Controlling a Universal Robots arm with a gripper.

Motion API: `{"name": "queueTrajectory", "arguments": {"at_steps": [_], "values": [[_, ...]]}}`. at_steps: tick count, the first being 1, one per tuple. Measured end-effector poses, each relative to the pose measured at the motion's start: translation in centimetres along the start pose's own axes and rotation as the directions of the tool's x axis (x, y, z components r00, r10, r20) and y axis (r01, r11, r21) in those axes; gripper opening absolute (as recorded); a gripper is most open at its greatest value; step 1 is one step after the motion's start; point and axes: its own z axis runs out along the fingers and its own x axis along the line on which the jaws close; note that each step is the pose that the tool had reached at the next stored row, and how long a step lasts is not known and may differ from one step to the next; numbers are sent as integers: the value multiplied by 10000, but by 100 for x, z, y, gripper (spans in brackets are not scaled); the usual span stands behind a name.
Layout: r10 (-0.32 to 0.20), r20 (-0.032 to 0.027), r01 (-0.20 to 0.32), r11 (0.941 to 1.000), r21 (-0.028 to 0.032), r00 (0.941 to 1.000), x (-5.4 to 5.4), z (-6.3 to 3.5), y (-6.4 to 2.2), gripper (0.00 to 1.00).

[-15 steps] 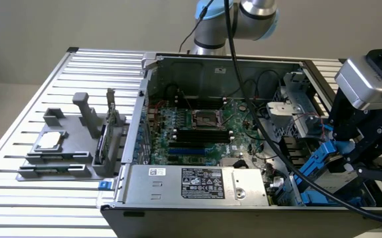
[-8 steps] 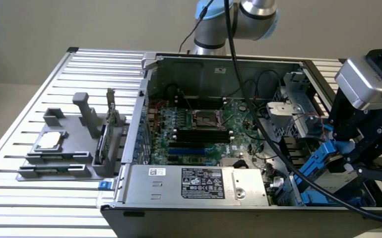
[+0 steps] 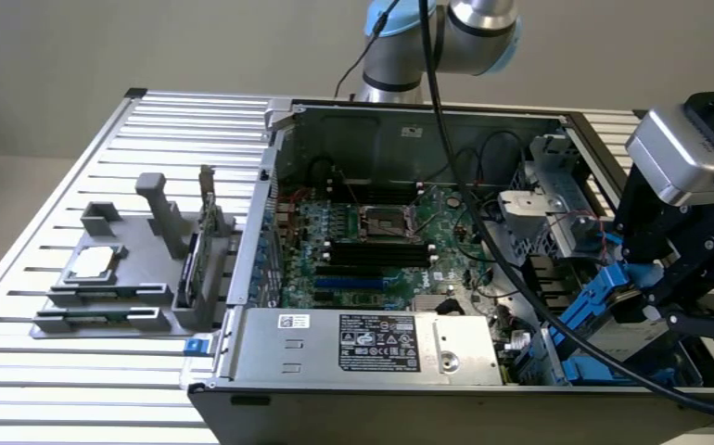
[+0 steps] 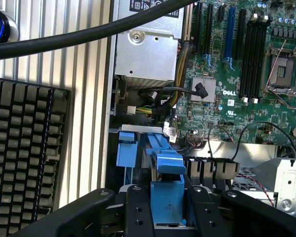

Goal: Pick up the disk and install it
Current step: 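Insert the disk into the insertion slot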

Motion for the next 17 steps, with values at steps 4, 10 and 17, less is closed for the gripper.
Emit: {"name": "queueTrajectory", "arguments": {"at_steps": [4, 10, 17], "values": [[0, 0, 0, 10000, 0, 10000, 0, 0, 0, 32], [0, 0, 0, 10000, 0, 10000, 0, 0, 0, 32], [0, 0, 0, 10000, 0, 10000, 0, 0, 0, 32]]}}
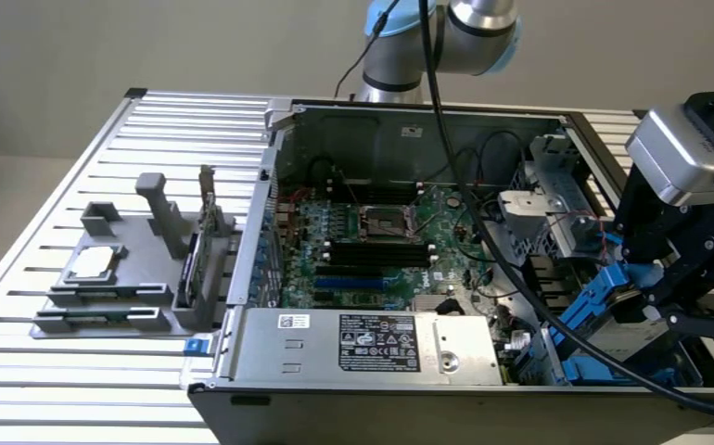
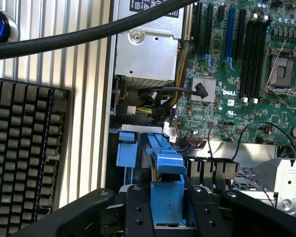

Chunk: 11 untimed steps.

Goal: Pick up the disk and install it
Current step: 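Insert the disk into the insertion slot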

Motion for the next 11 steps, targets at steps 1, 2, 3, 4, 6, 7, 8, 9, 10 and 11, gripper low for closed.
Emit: {"name": "queueTrajectory", "arguments": {"at_steps": [1, 2, 3, 4, 6, 7, 8, 9, 10, 11], "values": [[0, 0, 0, 10000, 0, 10000, 0, 0, 0, 32], [0, 0, 0, 10000, 0, 10000, 0, 0, 0, 32], [0, 0, 0, 10000, 0, 10000, 0, 0, 0, 32], [0, 0, 0, 10000, 0, 10000, 0, 0, 0, 32], [0, 0, 0, 10000, 0, 10000, 0, 0, 0, 32], [0, 0, 0, 10000, 0, 10000, 0, 0, 0, 32], [0, 1, 0, 10000, 0, 10000, 0, 0, 0, 32], [0, 0, 0, 10000, 0, 10000, 0, 0, 0, 32], [0, 0, 0, 10000, 0, 10000, 0, 0, 0, 32], [0, 0, 0, 10000, 0, 10000, 0, 0, 0, 32]]}}
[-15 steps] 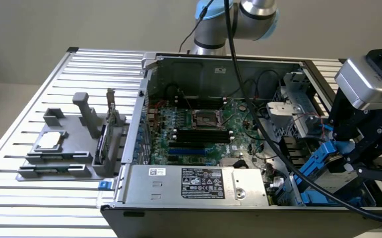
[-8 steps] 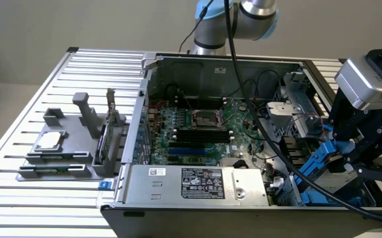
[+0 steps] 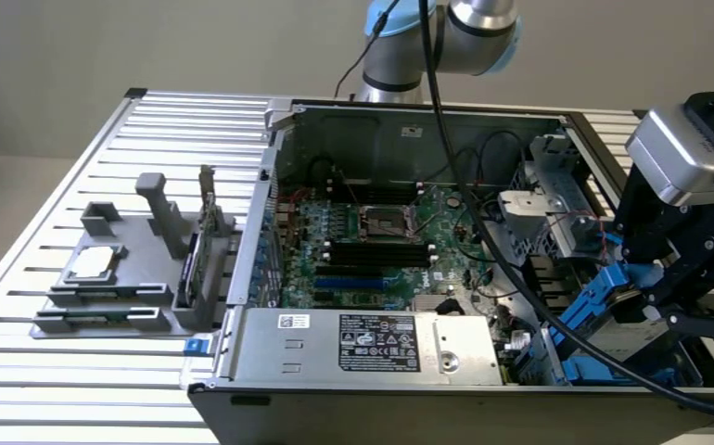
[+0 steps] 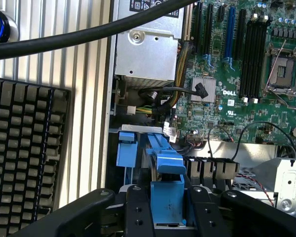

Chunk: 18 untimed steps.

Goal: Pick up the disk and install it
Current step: 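Insert the disk into the insertion slot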

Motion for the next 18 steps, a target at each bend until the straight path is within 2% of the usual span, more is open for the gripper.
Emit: {"name": "queueTrajectory", "arguments": {"at_steps": [18], "values": [[0, 0, 0, 10000, 0, 10000, 0, 0, 0, 32]]}}
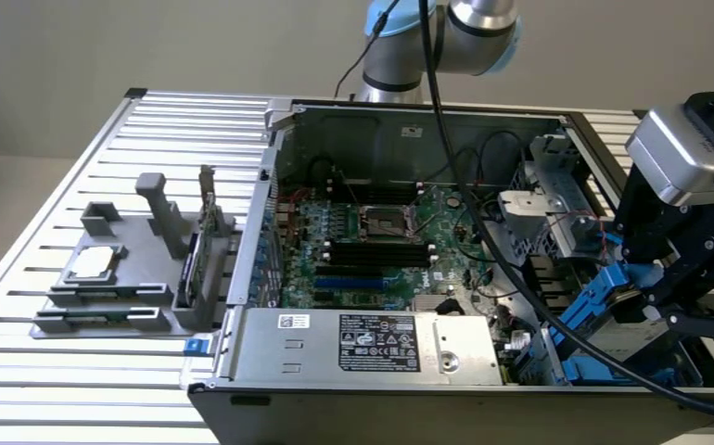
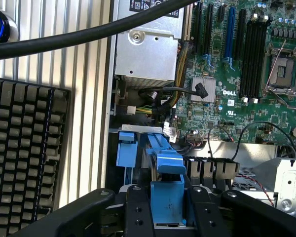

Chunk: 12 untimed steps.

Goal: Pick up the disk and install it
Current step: 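Insert the disk into the insertion slot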

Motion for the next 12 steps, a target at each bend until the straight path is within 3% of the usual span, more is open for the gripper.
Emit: {"name": "queueTrajectory", "arguments": {"at_steps": [12], "values": [[0, 0, 0, 10000, 0, 10000, 0, 0, 0, 32]]}}
